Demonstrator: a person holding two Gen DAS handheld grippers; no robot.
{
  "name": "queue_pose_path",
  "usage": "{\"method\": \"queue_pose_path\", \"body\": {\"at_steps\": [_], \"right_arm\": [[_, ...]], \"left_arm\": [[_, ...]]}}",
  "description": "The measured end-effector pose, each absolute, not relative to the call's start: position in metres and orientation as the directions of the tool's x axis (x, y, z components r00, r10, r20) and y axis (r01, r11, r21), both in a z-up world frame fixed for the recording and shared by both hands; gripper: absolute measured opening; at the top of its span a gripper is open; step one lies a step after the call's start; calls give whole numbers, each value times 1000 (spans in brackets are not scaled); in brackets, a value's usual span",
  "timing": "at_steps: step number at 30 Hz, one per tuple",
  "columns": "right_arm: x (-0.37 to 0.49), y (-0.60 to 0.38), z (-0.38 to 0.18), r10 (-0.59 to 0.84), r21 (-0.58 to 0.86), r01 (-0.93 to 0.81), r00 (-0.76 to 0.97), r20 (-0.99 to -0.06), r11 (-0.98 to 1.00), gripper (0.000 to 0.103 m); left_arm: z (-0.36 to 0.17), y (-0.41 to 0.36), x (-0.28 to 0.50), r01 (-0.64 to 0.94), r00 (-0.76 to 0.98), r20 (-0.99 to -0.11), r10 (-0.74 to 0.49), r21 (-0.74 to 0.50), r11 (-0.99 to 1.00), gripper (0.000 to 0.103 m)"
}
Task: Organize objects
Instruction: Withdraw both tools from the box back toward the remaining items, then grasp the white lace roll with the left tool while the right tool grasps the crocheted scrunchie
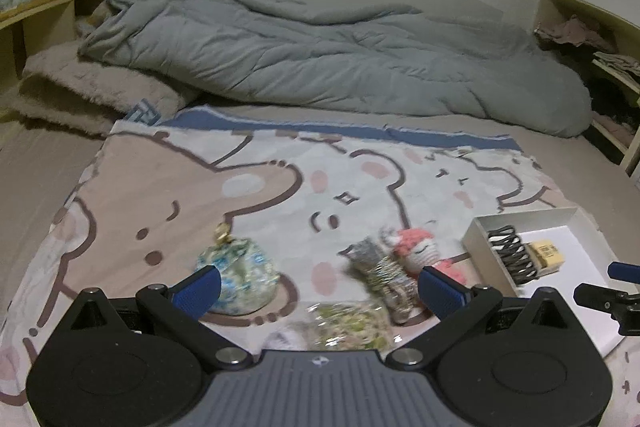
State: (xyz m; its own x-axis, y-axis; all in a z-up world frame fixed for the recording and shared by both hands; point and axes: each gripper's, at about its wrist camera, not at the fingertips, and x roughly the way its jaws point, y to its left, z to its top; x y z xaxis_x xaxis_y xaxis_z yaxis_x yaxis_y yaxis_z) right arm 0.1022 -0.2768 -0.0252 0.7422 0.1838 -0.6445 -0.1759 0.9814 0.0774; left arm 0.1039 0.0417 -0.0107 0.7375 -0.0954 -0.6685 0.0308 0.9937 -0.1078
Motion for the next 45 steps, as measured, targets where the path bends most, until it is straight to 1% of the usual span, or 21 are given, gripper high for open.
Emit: {"method": "queue_pose_path", "body": {"at_steps": [3, 10, 12, 13, 14, 15, 17, 22, 25, 29, 32, 35, 37, 40, 42, 43, 45], "right_arm": [[104, -264, -29, 206, 68, -213, 736, -645, 975, 103], [110, -236, -45, 191, -52, -312, 696, -692, 948, 103], [114, -231, -51, 209, -53, -346, 673, -710, 937, 99], [114, -229, -53, 218, -53, -365, 659, -720, 929, 93], [115, -225, -57, 224, -59, -386, 645, -731, 921, 91], [114, -222, -59, 224, -69, -403, 634, -741, 913, 90], [112, -215, -65, 224, -95, -440, 617, -754, 893, 89], [110, -200, -73, 228, -133, -508, 587, -777, 851, 88], [110, -191, -77, 216, -165, -542, 570, -793, 824, 88], [115, -178, -86, 194, -220, -593, 553, -810, 774, 88], [121, -173, -97, 173, -235, -607, 536, -826, 759, 88], [125, -172, -105, 163, -243, -618, 526, -835, 748, 83], [129, -173, -108, 154, -243, -610, 524, -838, 754, 77], [134, -175, -111, 145, -242, -605, 518, -843, 758, 74], [138, -177, -112, 145, -230, -599, 510, -848, 767, 71], [140, -178, -113, 150, -217, -597, 503, -851, 772, 68], [142, -179, -115, 158, -197, -595, 491, -857, 779, 66]], "left_arm": [[-16, 56, 105, 41, 719, -686, -112, -118, 992, 103], [-31, 78, 107, 42, 644, -754, -130, -134, 990, 102], [-36, 82, 108, 55, 620, -769, -152, -150, 987, 100], [-38, 83, 107, 63, 610, -777, -158, -151, 987, 96], [-40, 83, 107, 72, 597, -785, -162, -148, 986, 93], [-43, 83, 108, 85, 584, -794, -166, -144, 986, 92], [-48, 81, 109, 110, 561, -809, -175, -137, 984, 86], [-67, 78, 113, 148, 490, -855, -171, -111, 983, 78], [-77, 74, 116, 178, 449, -878, -168, -96, 979, 77], [-94, 66, 121, 220, 401, -908, -122, -34, 975, 77], [-106, 62, 126, 234, 373, -922, -98, -9, 972, 77], [-112, 62, 134, 212, 372, -924, -84, -4, 977, 77], [-117, 61, 139, 204, 367, -926, -90, -14, 979, 76], [-124, 58, 147, 192, 347, -933, -91, -24, 981, 74], [-131, 56, 152, 176, 335, -940, -68, -9, 984, 72], [-133, 55, 154, 170, 335, -941, -59, -1, 985, 70], [-134, 55, 156, 162, 339, -939, -57, -2, 987, 63]]}}
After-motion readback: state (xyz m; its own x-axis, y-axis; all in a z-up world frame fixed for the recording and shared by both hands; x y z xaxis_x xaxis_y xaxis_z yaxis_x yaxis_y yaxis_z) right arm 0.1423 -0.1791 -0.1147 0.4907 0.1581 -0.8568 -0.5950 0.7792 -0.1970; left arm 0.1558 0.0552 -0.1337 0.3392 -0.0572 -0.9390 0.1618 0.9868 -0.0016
